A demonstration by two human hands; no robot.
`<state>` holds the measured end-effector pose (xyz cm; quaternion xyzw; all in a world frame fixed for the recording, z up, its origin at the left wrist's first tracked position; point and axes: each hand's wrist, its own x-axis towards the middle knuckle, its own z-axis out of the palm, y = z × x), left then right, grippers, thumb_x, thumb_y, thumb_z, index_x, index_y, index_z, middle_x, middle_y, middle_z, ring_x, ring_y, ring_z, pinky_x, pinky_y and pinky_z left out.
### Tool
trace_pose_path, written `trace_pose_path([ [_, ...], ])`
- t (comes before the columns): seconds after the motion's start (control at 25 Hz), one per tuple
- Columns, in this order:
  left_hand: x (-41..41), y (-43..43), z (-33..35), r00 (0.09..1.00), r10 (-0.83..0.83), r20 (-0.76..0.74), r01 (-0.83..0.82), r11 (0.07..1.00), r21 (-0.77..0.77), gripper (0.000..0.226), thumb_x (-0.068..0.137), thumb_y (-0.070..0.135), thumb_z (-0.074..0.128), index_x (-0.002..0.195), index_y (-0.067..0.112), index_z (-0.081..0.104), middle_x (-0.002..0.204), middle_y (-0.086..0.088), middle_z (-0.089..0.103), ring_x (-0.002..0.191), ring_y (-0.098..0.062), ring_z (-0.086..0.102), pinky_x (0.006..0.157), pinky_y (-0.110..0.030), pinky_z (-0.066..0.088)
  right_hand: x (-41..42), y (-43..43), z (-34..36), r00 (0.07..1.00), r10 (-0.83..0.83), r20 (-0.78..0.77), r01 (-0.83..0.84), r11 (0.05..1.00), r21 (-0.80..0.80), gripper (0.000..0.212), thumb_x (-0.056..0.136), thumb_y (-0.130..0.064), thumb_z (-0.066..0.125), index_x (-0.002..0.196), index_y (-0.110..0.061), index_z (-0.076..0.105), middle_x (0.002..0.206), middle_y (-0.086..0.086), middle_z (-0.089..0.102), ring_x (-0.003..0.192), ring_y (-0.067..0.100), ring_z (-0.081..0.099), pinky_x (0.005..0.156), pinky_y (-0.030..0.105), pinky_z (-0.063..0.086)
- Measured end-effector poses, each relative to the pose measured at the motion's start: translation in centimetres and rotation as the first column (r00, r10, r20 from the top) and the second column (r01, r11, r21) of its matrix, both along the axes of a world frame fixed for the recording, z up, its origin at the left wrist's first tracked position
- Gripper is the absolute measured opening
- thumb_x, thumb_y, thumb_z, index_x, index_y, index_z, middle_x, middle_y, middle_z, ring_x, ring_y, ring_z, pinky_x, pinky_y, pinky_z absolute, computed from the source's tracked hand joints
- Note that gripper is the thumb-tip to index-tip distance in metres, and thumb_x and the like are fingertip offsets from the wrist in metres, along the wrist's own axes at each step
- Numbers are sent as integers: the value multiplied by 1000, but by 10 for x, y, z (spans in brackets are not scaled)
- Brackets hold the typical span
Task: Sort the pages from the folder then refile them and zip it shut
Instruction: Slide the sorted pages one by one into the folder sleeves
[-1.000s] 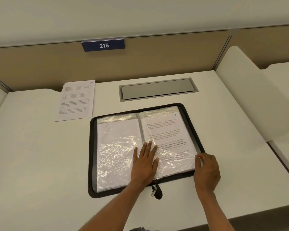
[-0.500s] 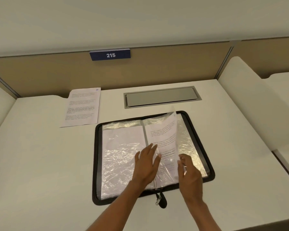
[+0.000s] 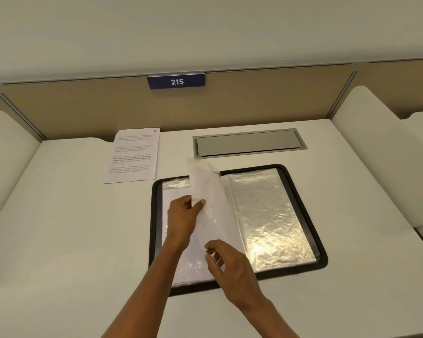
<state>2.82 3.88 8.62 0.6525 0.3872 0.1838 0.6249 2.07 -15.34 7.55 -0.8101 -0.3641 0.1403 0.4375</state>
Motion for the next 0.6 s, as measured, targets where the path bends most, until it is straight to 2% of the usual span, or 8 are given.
trace_pose_path([
  [0.12,-20,20,-5,995,95,-11,-96,994,-46,24,94,21,77,75,9,69,64,2,69,59,-13,62,53,-21,47,-4,10,3,991,101,-88,-99,995,24,22,103,-43,57,118,-29,62,105,-20,66,90,5,65,81,14,54],
  [0.2,-33,35,-10,990,134,-51,-137,988,-65,34,96,23,74,67,10,62,57,3,62,56,-15,55,52,-26,44,1,15,8,985,93,-144,-83,994,74,19,102,-42,58,113,-27,65,99,-17,68,88,10,66,78,19,55],
  [0.28,-44,48,-17,981,167,-100,-174,982,-73,27,96,24,75,73,9,70,67,-4,71,64,-23,63,61,-32,54,12,21,10,984,30,-174,-10,993,117,10,103,-35,60,107,-28,66,93,-15,68,85,14,67,74,25,56],
  [0.4,-47,57,-21,977,183,-109,-199,966,-164,11,91,18,81,90,8,78,85,-9,78,78,-24,72,69,-30,61,27,30,0,982,-101,-159,117,988,96,5,101,-31,62,106,-31,65,92,-15,68,86,14,66,73,30,57],
  [0.52,-36,56,-18,992,124,-38,-129,925,-358,22,88,16,82,100,-1,77,96,-16,78,84,-28,74,80,-40,63,32,45,-14,979,-163,-120,168,986,25,22,98,-43,65,118,-35,60,114,-20,63,103,5,61,85,22,54],
  [0.6,-28,57,-18,995,98,-23,-99,916,-388,21,91,16,80,102,-1,77,97,-16,79,85,-30,75,82,-43,63,35,57,-22,989,-133,-71,132,991,-21,36,98,-49,61,129,-33,56,131,-18,55,117,0,54,99,17,47],
])
